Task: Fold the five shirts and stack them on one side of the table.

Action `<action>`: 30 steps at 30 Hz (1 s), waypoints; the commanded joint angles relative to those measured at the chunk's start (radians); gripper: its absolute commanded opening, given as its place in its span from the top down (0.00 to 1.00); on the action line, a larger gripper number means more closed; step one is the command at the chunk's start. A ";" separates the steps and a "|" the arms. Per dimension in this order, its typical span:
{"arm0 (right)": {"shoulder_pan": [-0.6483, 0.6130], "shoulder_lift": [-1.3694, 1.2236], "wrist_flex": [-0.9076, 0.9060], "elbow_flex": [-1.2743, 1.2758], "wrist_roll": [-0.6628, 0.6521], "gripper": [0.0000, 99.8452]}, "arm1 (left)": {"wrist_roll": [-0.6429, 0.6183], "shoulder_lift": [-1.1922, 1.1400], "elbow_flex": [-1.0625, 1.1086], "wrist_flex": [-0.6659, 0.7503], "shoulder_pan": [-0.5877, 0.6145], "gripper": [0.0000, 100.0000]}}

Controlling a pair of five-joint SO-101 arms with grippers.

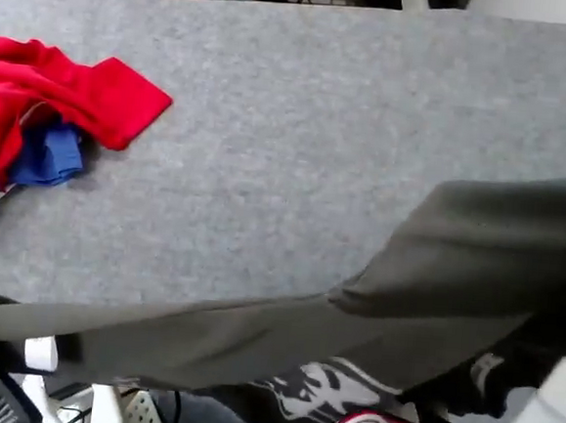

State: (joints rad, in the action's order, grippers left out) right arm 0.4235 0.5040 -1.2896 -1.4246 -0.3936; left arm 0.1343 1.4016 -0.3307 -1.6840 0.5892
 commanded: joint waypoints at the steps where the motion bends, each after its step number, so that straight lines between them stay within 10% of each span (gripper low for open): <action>1: 0.003 -0.010 -0.066 0.021 -0.002 0.99 | 0.008 -0.006 0.088 0.044 0.008 0.97; 14: -0.063 -0.076 -0.190 0.329 -0.002 0.99 | -0.049 -0.005 0.661 0.385 -0.159 0.97; 21: -0.198 -0.176 0.064 0.699 -0.002 0.99 | -0.112 -0.160 1.109 0.896 -0.312 0.97; 30: -0.213 -0.360 0.609 1.046 0.000 0.99 | -0.155 -0.825 0.711 1.177 -0.317 0.97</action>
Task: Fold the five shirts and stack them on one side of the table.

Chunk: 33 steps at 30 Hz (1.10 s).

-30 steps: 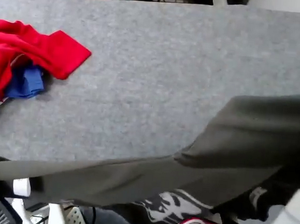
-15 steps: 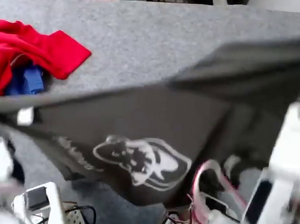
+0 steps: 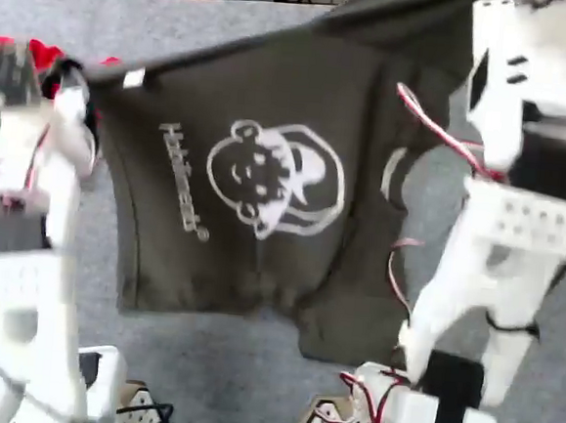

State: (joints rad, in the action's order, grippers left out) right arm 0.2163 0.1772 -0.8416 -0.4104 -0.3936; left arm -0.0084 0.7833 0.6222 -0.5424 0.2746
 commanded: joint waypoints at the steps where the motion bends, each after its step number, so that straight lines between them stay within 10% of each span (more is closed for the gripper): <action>1: -0.011 -0.061 0.192 0.036 0.000 0.99 | -0.012 -0.285 -0.325 0.034 -0.002 0.97; 16: -0.091 -0.645 0.385 -0.314 0.000 0.99 | -0.011 -1.086 -1.063 -0.201 -0.079 0.97; 33: -0.092 -1.115 -0.037 -1.020 0.000 0.99 | -0.003 -1.232 -1.394 -0.457 -0.056 0.97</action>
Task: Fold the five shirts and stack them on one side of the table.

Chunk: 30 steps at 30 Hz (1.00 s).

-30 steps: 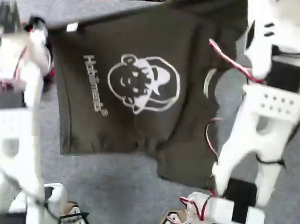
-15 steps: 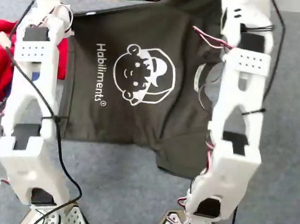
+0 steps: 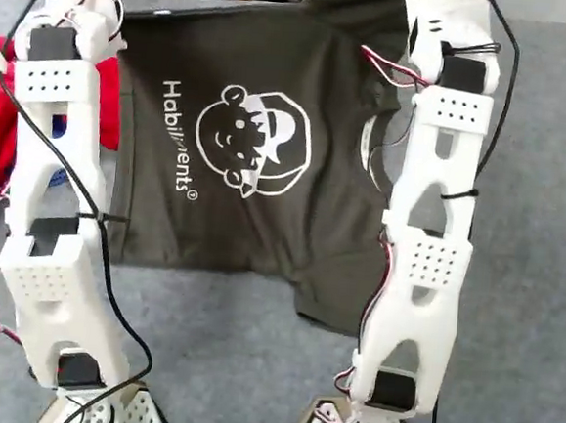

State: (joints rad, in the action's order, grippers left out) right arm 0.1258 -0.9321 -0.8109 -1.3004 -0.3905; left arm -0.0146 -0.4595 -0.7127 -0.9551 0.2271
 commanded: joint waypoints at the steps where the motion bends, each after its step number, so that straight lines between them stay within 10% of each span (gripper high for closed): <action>1: -0.002 -0.015 -0.109 -0.156 -0.005 0.99 | 0.014 0.009 -0.059 -0.071 -0.018 0.97; 14: -0.049 -0.025 -0.942 -0.372 -0.410 0.99 | 0.081 0.021 0.265 -0.313 -0.064 0.97; 30: -0.011 0.162 -0.959 -0.033 -0.486 0.99 | 0.124 0.585 1.063 -0.107 -0.088 0.97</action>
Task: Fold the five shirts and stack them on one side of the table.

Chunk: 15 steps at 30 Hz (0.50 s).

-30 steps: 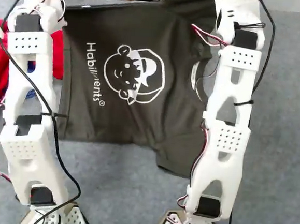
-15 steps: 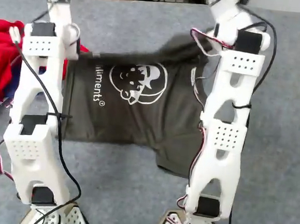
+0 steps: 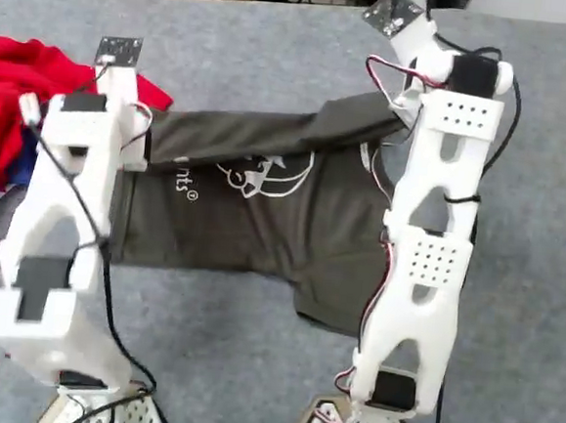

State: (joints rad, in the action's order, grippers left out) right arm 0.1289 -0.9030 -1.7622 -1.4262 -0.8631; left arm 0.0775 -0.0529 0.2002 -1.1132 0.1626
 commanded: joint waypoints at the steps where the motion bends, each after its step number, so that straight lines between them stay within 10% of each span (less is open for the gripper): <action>1: -0.014 0.165 -0.006 0.147 -0.014 0.99 | 0.035 0.222 0.208 0.072 -0.025 0.97; 15: 0.012 0.711 0.155 1.101 -0.140 0.99 | 0.114 0.486 0.647 0.253 0.048 0.97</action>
State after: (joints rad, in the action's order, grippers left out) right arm 0.1289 -0.3460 -1.6932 -0.5148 -0.9904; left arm 0.1741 0.3966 0.8155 -0.9122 0.1949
